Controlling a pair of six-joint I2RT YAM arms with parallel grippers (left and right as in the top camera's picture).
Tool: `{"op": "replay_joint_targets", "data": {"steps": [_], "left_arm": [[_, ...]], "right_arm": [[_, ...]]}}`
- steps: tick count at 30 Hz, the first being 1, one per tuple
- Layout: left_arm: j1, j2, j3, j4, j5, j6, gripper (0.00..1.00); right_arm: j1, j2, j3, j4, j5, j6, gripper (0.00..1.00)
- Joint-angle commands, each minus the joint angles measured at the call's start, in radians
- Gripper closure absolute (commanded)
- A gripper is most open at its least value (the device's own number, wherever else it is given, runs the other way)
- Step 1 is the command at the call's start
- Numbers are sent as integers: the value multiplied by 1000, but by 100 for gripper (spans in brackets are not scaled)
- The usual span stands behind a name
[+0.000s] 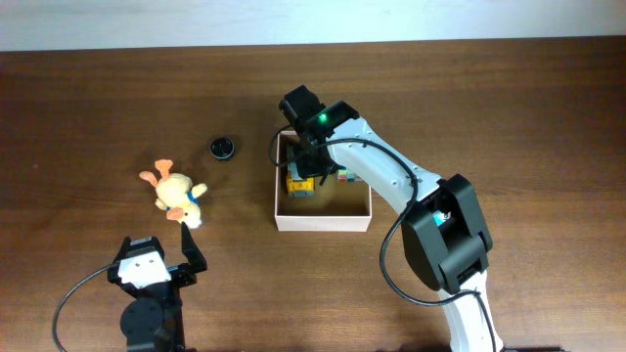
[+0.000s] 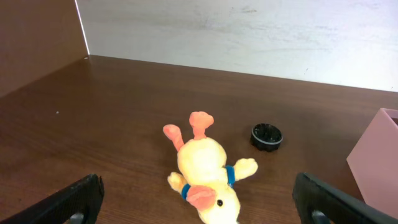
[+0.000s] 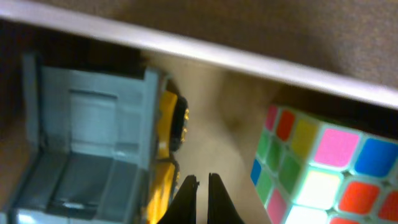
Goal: Pack container
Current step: 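Adjust the truck inside the box and open the right gripper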
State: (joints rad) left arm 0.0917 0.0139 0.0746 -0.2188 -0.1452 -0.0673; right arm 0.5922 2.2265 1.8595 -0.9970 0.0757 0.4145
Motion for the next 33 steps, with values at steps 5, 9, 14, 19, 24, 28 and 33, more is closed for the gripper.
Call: {"op": "replay_joint_targets", "data": {"steps": [5, 9, 14, 19, 24, 28, 33], "left_arm": [[-4, -2, -7, 5, 10, 16, 1], [-4, -2, -7, 5, 10, 16, 1], [-4, -2, -7, 5, 11, 16, 1], [-4, -2, -7, 5, 10, 16, 1], [-4, -2, -7, 5, 10, 16, 1], [-4, -2, -7, 5, 10, 16, 1], [-4, -2, -7, 5, 11, 16, 1]], "right_arm": [[-5, -15, -6, 18, -43, 0, 96], [-4, -15, -6, 19, -48, 0, 96], [-4, -15, -6, 37, -80, -19, 96], [-4, -15, -6, 50, -95, -19, 96], [-4, -15, -6, 53, -97, -23, 96], [-4, -15, -6, 55, -119, -44, 96], [-4, -15, -6, 55, -121, -44, 96]]}}
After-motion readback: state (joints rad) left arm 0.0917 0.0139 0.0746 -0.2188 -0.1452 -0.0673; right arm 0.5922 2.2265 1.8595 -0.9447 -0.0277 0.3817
